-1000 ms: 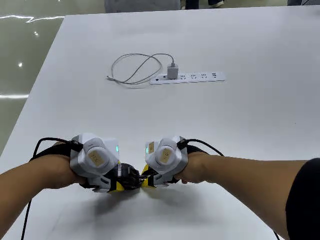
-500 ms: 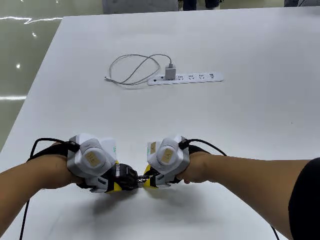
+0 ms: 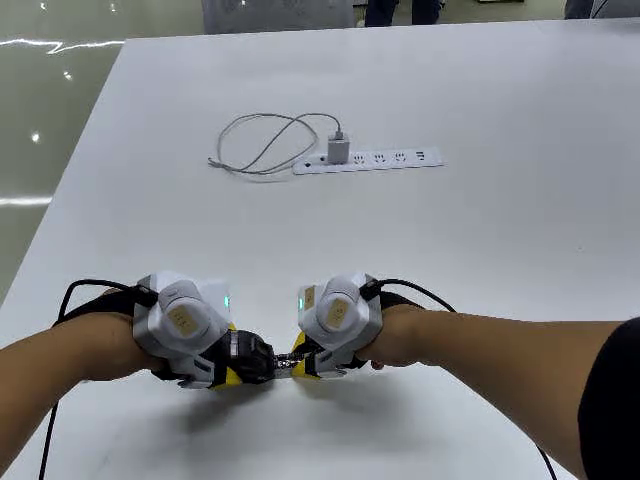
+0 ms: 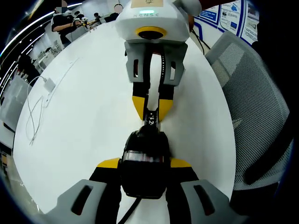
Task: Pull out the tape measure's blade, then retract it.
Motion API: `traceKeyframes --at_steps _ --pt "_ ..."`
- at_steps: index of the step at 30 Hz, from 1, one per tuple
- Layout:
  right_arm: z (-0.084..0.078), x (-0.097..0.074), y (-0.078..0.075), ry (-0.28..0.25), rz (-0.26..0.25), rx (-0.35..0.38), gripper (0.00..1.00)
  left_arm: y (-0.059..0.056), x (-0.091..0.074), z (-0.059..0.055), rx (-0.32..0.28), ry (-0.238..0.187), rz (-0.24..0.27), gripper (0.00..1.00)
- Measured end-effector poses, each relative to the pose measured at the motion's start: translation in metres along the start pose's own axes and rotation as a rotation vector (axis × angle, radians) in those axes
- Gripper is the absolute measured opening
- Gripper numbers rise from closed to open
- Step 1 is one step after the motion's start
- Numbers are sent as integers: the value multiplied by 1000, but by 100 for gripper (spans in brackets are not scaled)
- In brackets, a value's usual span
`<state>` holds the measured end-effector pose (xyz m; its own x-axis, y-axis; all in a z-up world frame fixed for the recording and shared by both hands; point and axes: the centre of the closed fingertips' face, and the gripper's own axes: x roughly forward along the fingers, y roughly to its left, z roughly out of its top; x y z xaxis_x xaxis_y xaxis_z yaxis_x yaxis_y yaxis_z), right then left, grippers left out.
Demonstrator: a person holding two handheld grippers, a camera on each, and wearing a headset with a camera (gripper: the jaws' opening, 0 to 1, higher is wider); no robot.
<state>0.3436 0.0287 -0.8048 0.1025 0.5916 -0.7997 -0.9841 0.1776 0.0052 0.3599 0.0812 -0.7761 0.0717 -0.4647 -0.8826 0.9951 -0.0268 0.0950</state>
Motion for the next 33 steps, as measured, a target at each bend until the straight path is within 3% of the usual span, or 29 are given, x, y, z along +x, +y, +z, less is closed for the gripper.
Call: traceKeyframes --at_steps 33 --pt "-14 -11 -2 14 -6 7 9 0 1 0 -9 -5 5 32"
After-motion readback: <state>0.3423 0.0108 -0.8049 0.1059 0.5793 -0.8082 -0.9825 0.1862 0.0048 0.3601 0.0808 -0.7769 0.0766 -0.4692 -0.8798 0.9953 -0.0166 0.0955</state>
